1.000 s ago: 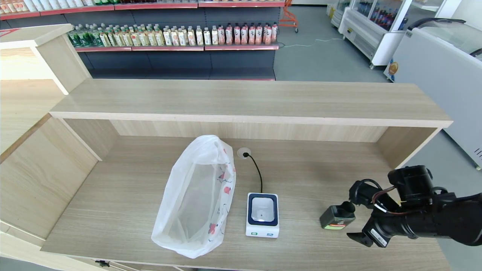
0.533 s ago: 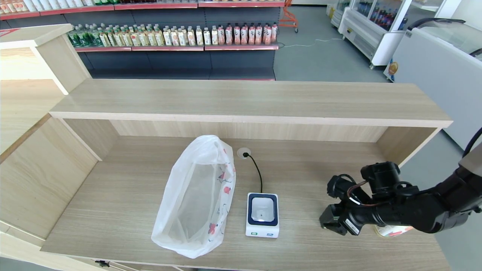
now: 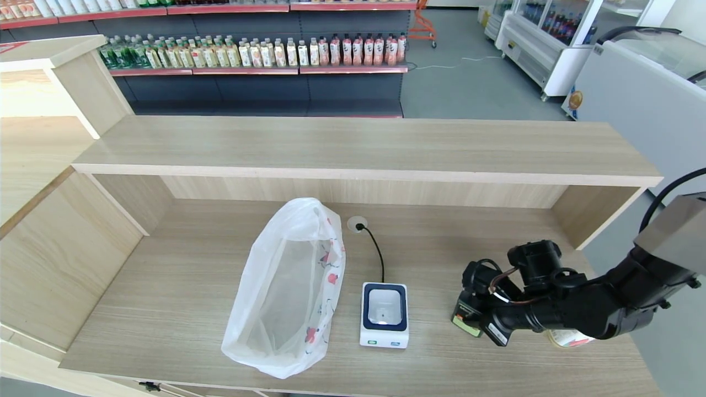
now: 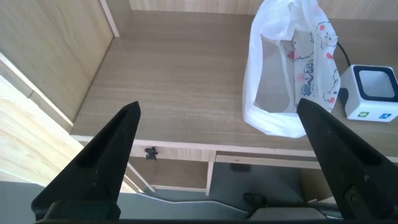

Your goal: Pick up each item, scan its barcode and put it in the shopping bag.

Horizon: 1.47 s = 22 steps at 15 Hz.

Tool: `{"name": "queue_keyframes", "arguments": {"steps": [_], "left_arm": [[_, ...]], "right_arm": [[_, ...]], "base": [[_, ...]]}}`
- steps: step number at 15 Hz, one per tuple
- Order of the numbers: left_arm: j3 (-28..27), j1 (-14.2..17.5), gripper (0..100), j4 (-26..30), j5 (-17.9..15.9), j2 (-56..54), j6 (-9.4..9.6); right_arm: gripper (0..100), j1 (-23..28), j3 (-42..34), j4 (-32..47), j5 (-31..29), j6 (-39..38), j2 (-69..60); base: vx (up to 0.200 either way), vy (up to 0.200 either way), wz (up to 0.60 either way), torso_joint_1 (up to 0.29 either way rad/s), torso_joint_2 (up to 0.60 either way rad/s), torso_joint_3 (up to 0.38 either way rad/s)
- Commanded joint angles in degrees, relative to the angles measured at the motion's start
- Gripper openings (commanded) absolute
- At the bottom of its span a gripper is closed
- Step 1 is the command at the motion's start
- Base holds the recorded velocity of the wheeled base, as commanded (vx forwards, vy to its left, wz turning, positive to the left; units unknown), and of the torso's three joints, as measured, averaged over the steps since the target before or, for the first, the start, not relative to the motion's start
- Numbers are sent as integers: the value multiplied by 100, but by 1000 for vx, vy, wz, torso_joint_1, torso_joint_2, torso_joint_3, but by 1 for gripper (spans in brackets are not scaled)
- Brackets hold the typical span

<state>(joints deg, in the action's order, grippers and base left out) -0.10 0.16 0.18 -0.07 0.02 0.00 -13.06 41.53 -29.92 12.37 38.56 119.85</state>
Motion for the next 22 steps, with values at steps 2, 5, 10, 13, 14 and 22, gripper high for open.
{"name": "queue_keyframes", "arguments": {"steps": [2, 5, 10, 13, 14, 22], "left_arm": [[1, 2, 100, -1, -1, -2, 0], [1, 2, 100, -1, -1, -2, 0], [1, 2, 100, -1, -1, -2, 0], [1, 2, 100, -1, -1, -2, 0], [1, 2, 100, -1, -1, -2, 0], [1, 2, 100, -1, -1, -2, 0]], "right_arm": [[0, 5, 21, -14, 2, -24, -137], [0, 14, -189, -14, 204, -217, -673], [0, 453, -471, 30, 828, -2247, -2695], [0, 673, -1016, -14, 1101, -999, -3512], [0, 813, -1130, -14, 1268, -94, -3688], [0, 1429, -1358, 3238, 3720, 9811, -3547]], "base": [[0, 0, 0, 0, 0, 0], [0, 0, 0, 0, 0, 0], [0, 0, 0, 0, 0, 0], [0, 0, 0, 0, 0, 0], [0, 0, 0, 0, 0, 0], [0, 0, 0, 0, 0, 0]]}}
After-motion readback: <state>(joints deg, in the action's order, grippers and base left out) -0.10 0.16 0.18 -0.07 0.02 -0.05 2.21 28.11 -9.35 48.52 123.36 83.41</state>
